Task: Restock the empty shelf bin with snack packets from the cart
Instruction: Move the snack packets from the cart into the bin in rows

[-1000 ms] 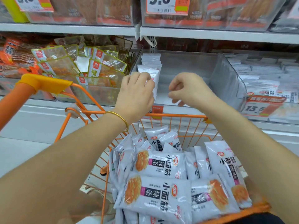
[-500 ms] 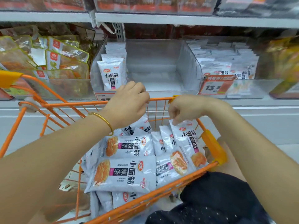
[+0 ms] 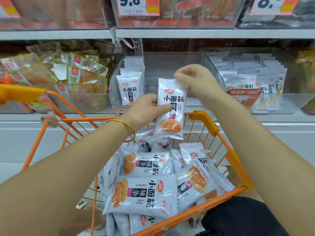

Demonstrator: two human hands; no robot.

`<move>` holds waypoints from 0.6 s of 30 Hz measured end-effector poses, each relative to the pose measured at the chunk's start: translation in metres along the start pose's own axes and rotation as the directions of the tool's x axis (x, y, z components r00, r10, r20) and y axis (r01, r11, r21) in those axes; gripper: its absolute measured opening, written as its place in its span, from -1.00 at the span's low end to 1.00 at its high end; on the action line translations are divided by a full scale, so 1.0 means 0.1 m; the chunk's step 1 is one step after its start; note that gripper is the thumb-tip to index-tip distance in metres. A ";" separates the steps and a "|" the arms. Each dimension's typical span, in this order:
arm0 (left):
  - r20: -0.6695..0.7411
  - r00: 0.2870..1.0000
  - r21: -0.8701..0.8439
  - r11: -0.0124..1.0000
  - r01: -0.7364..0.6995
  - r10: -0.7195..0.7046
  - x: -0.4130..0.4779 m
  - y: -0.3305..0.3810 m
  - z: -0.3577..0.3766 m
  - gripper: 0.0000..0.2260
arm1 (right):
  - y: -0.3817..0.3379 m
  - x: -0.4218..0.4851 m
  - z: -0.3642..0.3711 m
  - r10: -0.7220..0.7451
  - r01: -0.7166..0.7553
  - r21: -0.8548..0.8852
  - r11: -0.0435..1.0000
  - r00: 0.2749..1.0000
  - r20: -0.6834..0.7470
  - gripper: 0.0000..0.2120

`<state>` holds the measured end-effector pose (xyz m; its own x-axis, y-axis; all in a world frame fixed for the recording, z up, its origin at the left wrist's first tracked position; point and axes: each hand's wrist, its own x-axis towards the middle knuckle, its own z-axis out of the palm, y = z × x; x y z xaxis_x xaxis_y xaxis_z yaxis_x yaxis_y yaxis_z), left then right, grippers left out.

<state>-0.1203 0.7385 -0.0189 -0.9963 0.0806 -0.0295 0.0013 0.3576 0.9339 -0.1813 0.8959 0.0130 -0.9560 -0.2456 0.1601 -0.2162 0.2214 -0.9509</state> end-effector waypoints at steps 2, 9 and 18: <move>-0.126 0.991 -0.067 0.997 0.034 -0.042 0.05 -0.02 -0.13 -0.88 | 0.03 0.01 0.07 0.132 -0.134 0.038 0.990 0.989 0.062 -0.79; -0.423 0.899 0.235 0.972 -0.008 0.109 0.20 -0.10 -0.52 -0.77 | 0.05 0.20 0.49 0.191 -0.177 -0.075 0.981 0.948 0.253 -0.96; -0.256 0.920 0.889 0.447 0.103 0.296 0.13 -0.57 -0.72 -0.51 | 0.25 0.69 1.14 0.300 -0.225 -0.362 0.905 0.939 0.167 -0.74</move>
<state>-0.1398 0.6523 -0.0471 -0.9385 -0.0579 0.3403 -0.0259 0.9949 0.0978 -0.2305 0.7767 -0.0300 -0.9296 -0.3220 -0.1792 -0.0524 0.5970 -0.8005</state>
